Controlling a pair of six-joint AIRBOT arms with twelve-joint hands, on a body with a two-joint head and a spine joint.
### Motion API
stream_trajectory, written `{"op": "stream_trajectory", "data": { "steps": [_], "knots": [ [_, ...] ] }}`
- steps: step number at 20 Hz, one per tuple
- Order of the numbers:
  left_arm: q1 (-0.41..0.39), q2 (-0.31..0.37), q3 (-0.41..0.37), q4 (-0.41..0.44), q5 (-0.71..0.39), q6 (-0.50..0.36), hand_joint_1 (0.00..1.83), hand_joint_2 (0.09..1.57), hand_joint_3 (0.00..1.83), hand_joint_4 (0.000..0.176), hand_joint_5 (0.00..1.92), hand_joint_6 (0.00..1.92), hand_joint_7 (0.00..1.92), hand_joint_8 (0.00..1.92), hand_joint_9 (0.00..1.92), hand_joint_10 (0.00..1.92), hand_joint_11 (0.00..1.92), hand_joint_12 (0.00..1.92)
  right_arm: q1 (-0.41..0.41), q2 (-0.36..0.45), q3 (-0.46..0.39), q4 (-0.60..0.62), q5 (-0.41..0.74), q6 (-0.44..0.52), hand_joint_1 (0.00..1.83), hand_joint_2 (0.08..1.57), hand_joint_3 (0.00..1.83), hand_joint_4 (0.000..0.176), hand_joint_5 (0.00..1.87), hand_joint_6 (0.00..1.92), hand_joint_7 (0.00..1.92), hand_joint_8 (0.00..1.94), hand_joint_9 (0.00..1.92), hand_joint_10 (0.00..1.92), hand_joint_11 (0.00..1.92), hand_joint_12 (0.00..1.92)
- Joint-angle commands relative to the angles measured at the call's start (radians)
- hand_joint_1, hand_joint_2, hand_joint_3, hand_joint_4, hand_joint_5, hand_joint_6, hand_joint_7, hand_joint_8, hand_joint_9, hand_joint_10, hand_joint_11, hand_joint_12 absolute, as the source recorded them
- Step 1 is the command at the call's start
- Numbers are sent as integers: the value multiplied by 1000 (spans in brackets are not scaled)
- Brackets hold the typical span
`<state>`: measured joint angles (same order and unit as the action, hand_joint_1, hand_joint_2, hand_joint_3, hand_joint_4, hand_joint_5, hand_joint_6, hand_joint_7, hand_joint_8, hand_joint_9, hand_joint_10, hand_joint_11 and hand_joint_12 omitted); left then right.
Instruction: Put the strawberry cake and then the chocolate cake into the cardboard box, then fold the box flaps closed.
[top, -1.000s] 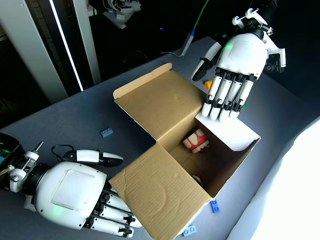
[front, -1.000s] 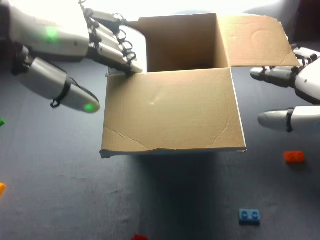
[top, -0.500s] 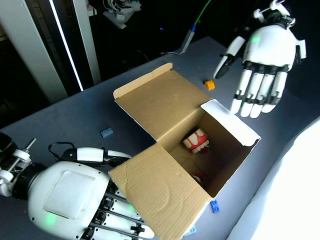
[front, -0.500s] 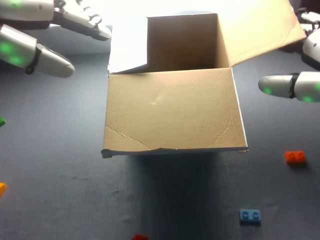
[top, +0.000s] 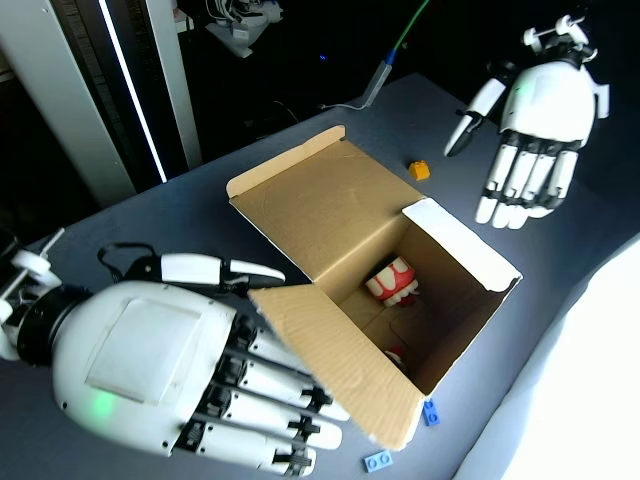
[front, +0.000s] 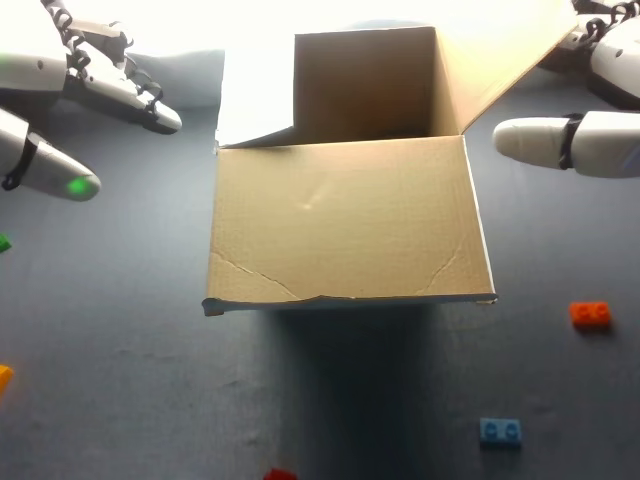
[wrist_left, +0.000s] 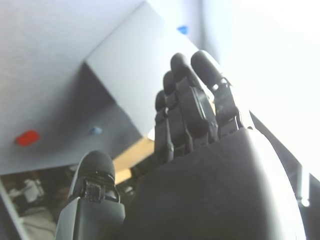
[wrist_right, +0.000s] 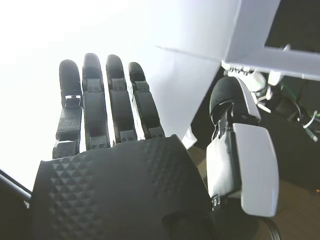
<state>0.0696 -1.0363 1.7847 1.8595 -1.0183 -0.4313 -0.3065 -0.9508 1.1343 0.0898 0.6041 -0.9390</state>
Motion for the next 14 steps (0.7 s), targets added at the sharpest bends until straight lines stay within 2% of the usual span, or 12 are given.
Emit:
{"op": "stream_trajectory", "data": {
  "steps": [1,2,3,4,9,14],
  "knots": [
    [-2,16,4,-74,-15,9,0,1267,0,12,284,4,406,3,501,22,62,1359,16,14,-2,8,113,8,0,1169,0,0,267,1,346,2,348,1,0,1009],
    [6,19,2,-77,-26,16,0,1267,0,11,285,4,406,3,503,22,65,1355,21,14,-8,8,110,8,0,1168,0,0,266,0,346,2,348,1,0,1013],
    [21,23,0,-85,-43,26,0,1274,1,0,283,2,403,1,513,24,81,1325,30,14,-19,8,103,8,0,1167,0,0,273,3,346,2,352,3,0,1014],
    [42,27,0,-96,-61,33,0,1265,0,4,285,3,411,4,523,27,101,1321,38,12,-29,8,98,7,0,1167,0,0,274,3,345,1,349,1,0,1016],
    [132,51,-37,-141,-132,69,0,1259,0,0,278,0,396,0,522,17,123,1293,79,-20,-36,8,21,-17,0,1161,0,0,285,0,368,5,393,13,0,1105],
    [162,78,-104,-180,-202,86,0,1258,0,0,277,6,419,13,547,27,146,1301,107,-52,-27,8,-20,-43,0,1154,0,0,291,0,371,0,431,15,4,1150]
  ]
}}
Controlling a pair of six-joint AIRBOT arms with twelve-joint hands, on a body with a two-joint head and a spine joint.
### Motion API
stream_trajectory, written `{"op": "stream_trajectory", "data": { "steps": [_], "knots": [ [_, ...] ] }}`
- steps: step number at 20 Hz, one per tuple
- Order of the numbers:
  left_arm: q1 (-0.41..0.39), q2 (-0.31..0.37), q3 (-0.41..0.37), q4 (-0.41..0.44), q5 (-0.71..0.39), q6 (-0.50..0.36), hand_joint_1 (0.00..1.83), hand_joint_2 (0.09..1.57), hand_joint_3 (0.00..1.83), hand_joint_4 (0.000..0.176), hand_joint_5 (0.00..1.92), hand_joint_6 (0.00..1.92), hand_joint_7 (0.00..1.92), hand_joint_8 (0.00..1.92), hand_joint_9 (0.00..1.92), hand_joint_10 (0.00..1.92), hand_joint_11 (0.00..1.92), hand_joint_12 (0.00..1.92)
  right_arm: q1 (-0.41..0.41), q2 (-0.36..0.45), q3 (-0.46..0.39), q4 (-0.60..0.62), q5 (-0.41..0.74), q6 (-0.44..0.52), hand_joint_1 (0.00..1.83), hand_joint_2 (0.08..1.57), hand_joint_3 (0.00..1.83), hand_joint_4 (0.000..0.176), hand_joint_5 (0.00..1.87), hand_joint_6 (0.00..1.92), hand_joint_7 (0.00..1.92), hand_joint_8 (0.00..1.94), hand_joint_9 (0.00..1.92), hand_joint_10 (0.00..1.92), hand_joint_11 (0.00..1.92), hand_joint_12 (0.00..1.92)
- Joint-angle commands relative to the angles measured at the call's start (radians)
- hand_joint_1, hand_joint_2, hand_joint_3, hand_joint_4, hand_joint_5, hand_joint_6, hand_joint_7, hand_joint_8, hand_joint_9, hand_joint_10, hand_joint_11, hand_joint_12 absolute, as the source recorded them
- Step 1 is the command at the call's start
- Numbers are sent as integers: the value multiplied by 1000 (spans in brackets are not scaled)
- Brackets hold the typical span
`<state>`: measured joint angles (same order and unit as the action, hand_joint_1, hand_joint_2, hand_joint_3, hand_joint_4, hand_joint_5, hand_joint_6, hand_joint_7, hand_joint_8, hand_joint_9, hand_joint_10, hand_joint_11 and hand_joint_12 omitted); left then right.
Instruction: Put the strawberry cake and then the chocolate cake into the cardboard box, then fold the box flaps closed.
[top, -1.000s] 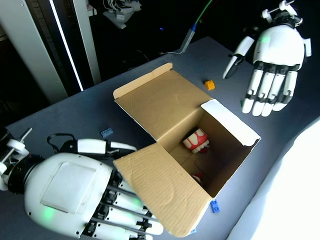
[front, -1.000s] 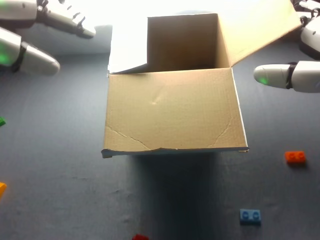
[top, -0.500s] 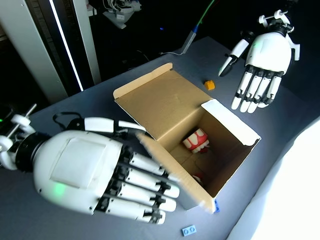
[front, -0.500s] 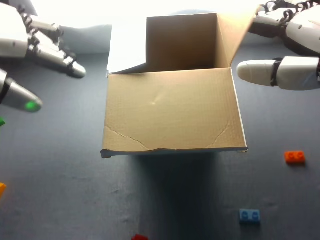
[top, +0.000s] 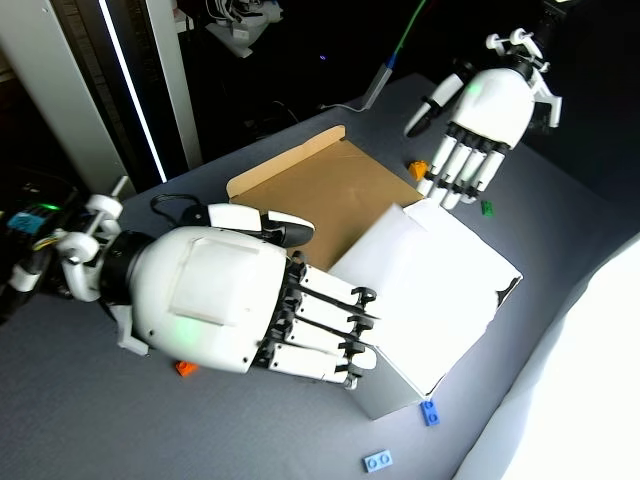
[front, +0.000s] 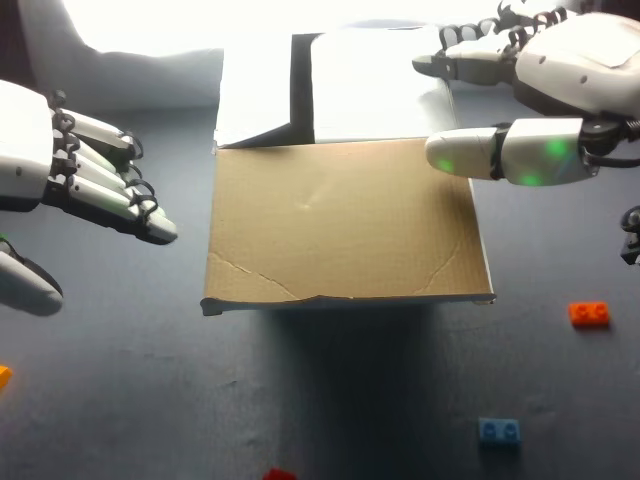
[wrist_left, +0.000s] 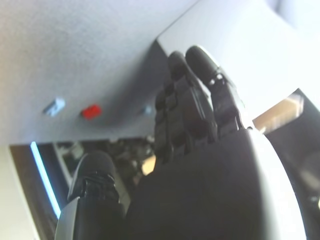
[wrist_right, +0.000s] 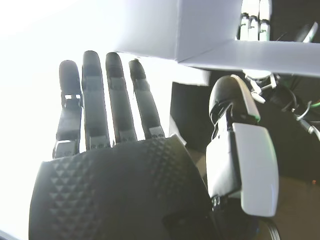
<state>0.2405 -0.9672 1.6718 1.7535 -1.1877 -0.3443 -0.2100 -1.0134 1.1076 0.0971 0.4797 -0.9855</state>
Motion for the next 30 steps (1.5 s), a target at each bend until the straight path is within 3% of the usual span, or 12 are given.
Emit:
{"op": "stream_trajectory", "data": {
  "steps": [1,4,15,17,20,26,30],
  "knots": [
    [1,15,-4,-83,-42,3,0,1283,4,0,276,3,413,6,526,16,84,1367,14,2,6,1,95,2,0,1158,0,0,276,0,362,0,425,12,0,1151],
    [42,27,-39,-101,-82,9,0,1287,0,0,287,3,424,4,543,19,104,1356,17,-23,28,1,64,-1,0,1163,1,0,247,0,332,0,360,0,0,1055],
    [156,61,-158,-145,-86,40,0,1298,0,0,320,0,438,4,550,10,115,1334,23,-36,47,1,50,3,0,1158,0,0,247,5,341,1,391,7,0,1094],
    [169,62,-170,-145,-75,43,0,1306,3,0,337,7,450,8,553,11,115,1329,44,-22,46,1,50,14,0,1148,0,0,245,1,332,1,390,4,0,1104],
    [175,62,-178,-145,-58,44,0,1303,1,0,336,5,457,7,554,10,116,1319,59,6,39,2,53,34,0,1143,0,0,256,5,336,2,345,4,0,927],
    [182,62,-208,-159,-20,44,0,1303,1,0,345,4,455,3,549,5,138,1282,15,81,23,32,126,79,0,1150,2,0,257,0,332,0,357,4,0,946],
    [196,62,-252,-163,13,44,0,1297,0,0,343,1,453,2,535,1,80,1295,-26,162,-7,35,159,169,0,1149,1,0,265,1,339,1,345,4,0,927]
  ]
}}
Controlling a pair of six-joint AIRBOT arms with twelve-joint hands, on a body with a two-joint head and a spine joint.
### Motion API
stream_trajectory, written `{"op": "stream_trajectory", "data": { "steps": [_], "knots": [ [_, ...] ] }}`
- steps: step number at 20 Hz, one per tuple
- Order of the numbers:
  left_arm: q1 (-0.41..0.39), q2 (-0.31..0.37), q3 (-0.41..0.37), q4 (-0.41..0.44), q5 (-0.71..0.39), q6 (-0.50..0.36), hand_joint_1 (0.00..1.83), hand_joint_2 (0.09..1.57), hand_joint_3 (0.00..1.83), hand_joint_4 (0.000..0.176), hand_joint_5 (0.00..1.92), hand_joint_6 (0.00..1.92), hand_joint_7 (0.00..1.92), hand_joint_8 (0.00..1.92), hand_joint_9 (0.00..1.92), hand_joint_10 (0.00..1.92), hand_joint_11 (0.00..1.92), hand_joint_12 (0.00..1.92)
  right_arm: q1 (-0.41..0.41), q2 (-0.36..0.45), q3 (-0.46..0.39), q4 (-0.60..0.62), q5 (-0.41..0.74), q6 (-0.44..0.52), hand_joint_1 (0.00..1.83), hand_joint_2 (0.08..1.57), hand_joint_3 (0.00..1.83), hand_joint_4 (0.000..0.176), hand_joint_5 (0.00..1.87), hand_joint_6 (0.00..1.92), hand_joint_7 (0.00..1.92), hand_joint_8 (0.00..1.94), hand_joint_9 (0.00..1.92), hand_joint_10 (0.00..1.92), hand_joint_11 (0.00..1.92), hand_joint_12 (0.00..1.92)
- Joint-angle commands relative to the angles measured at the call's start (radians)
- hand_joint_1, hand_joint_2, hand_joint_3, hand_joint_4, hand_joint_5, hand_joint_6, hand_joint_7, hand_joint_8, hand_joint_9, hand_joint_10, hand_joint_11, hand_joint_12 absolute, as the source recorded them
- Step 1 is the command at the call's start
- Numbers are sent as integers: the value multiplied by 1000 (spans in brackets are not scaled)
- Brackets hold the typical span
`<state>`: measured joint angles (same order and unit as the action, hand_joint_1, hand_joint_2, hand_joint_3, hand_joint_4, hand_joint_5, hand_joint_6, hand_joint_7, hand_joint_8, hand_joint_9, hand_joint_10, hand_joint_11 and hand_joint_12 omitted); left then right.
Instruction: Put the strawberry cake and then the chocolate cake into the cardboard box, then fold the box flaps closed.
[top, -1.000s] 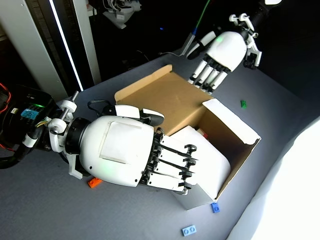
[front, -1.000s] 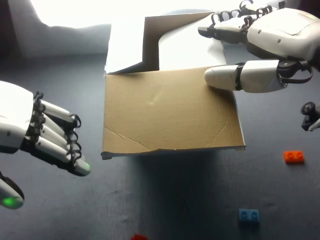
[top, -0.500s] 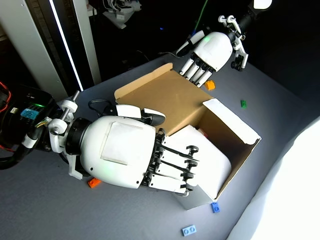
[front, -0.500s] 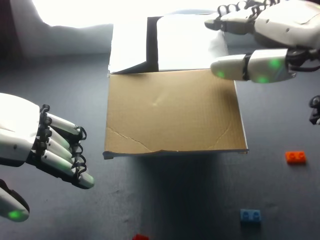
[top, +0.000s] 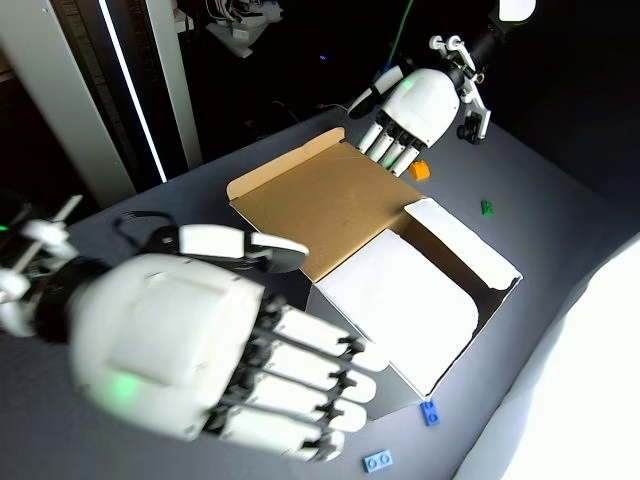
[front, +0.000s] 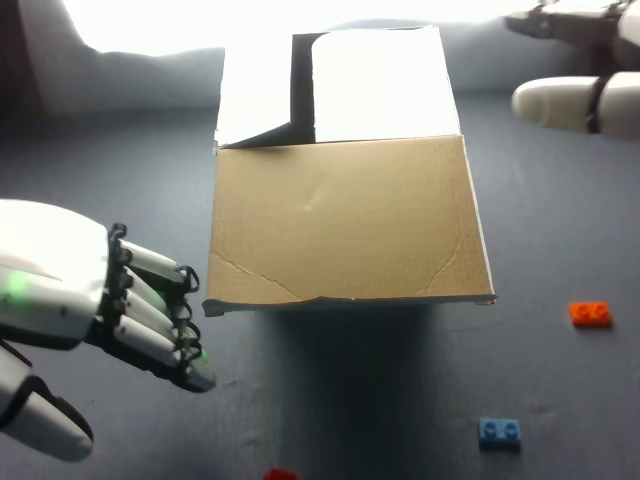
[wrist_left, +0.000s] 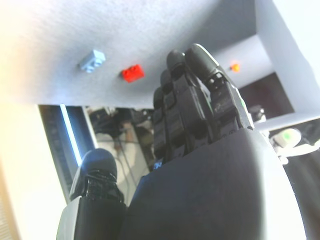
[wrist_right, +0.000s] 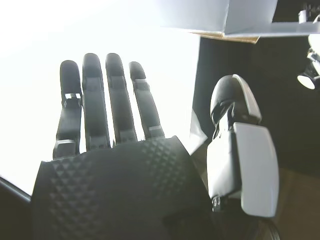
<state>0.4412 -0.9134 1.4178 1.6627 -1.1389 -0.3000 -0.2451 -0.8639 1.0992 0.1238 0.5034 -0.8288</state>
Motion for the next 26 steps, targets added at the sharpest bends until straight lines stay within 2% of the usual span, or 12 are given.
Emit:
{"op": "stream_trajectory", "data": {
  "steps": [1,7,10,15,21,23,26],
  "knots": [
    [-1,8,-7,-73,-29,0,0,1296,0,0,345,2,452,1,539,3,85,1308,0,27,-5,15,134,19,0,1155,2,0,269,2,346,3,362,10,0,966],
    [35,7,-73,-105,39,7,0,1292,0,0,278,1,404,2,506,2,38,1324,-35,109,-18,85,98,24,0,1148,0,0,279,6,331,0,343,0,0,975],
    [42,6,-81,-154,65,8,0,1290,0,0,279,6,407,5,498,2,13,1310,-36,109,-19,85,100,24,0,1137,0,0,253,1,300,1,322,0,0,910],
    [42,1,-85,-220,131,23,0,1297,1,0,288,7,399,3,478,2,0,1304,-44,106,-19,85,100,24,0,1133,0,0,279,7,300,1,341,7,0,934],
    [43,2,-94,-345,148,11,0,1293,0,0,298,5,391,0,464,2,0,1292,-47,106,-25,85,102,23,0,1143,1,0,247,0,291,1,323,2,0,910],
    [40,3,-96,-371,144,-1,0,1294,0,0,292,1,377,0,449,1,0,1253,-47,106,-25,85,105,20,0,1141,0,0,259,5,304,5,334,6,0,944],
    [13,6,-96,-387,119,-19,0,1287,0,0,273,0,338,1,369,1,0,1089,-52,107,-25,85,107,19,0,1136,0,0,255,2,305,3,331,4,0,929]
  ]
}}
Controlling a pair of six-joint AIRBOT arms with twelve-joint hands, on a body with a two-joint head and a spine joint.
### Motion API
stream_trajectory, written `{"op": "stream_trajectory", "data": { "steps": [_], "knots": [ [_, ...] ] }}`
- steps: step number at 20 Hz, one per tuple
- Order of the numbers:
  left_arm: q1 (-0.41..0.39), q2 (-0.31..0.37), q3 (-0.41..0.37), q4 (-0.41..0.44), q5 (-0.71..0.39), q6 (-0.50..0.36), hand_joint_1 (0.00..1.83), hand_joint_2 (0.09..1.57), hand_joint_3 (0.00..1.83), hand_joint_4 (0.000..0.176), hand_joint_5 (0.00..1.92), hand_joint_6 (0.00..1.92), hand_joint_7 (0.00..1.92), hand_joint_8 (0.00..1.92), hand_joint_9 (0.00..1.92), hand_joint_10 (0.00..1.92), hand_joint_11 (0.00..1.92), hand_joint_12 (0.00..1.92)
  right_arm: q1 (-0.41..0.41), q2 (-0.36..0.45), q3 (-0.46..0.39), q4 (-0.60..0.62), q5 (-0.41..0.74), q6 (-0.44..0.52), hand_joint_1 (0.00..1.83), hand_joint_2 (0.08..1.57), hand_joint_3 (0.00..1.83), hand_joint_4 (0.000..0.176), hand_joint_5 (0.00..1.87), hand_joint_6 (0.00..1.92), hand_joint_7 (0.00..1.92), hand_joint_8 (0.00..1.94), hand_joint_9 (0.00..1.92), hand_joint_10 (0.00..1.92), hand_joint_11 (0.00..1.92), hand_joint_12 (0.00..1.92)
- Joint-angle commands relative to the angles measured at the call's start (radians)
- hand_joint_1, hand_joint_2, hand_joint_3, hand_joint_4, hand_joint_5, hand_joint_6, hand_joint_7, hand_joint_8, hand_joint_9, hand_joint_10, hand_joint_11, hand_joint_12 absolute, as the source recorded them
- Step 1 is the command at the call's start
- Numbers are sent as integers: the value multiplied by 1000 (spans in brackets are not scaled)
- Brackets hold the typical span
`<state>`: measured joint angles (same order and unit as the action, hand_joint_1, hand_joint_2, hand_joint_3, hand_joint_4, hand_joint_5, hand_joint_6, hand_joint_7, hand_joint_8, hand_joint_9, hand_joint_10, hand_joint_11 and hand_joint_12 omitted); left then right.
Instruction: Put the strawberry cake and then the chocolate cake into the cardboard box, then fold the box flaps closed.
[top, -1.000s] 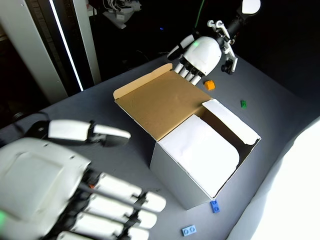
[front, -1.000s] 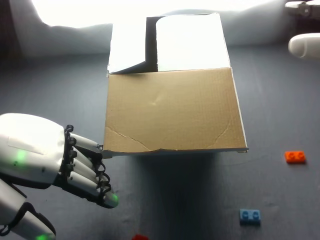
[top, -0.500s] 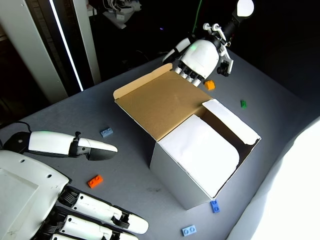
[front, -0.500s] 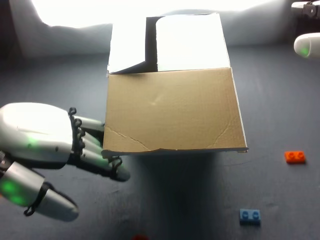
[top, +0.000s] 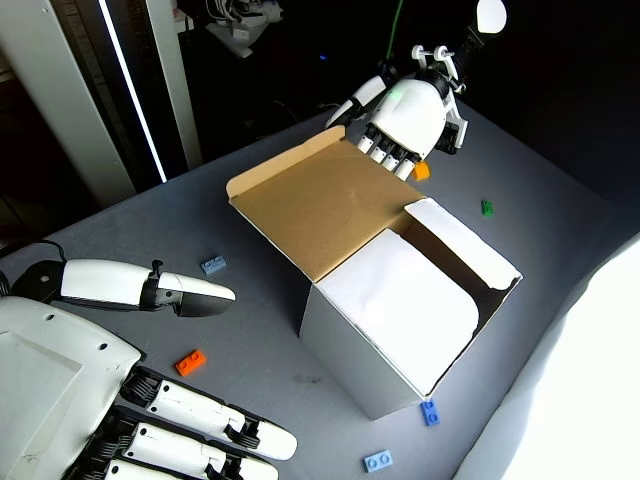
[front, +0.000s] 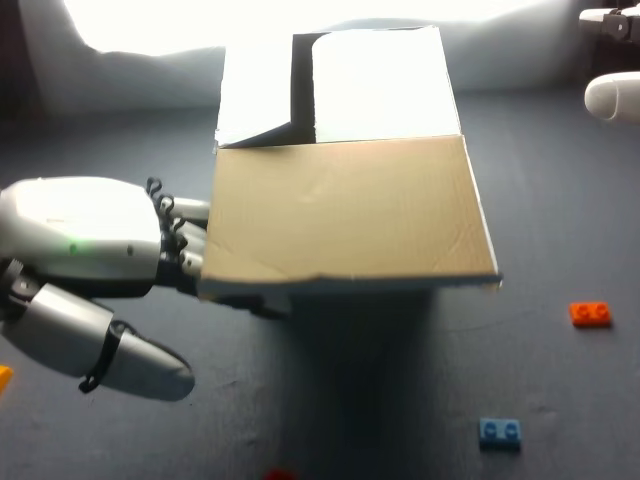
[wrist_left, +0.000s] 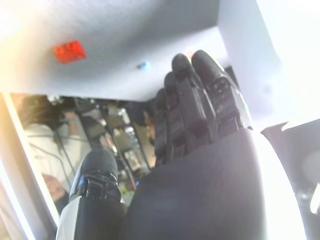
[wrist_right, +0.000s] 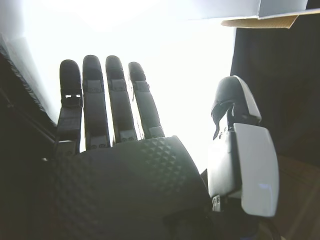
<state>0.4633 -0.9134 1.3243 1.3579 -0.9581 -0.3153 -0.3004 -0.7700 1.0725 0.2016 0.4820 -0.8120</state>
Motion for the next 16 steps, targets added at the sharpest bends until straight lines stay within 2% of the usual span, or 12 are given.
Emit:
{"op": "stream_trajectory", "data": {
  "steps": [1,10,16],
  "knots": [
    [-20,7,-1,-83,-69,-13,0,1290,0,0,268,1,317,1,336,1,0,1020,-1,13,1,7,126,3,0,1134,0,0,261,4,310,4,331,4,0,926],
    [-155,8,66,-134,-155,-112,0,1295,2,0,260,0,329,3,358,9,0,1058,-12,14,0,4,139,-14,0,1143,2,0,270,5,324,4,334,3,0,916],
    [-255,0,109,-134,-127,-142,0,1297,0,0,254,3,342,5,373,10,0,1107,-13,13,-3,-4,143,-21,0,1146,2,0,273,1,313,0,326,2,0,879]
  ]
}}
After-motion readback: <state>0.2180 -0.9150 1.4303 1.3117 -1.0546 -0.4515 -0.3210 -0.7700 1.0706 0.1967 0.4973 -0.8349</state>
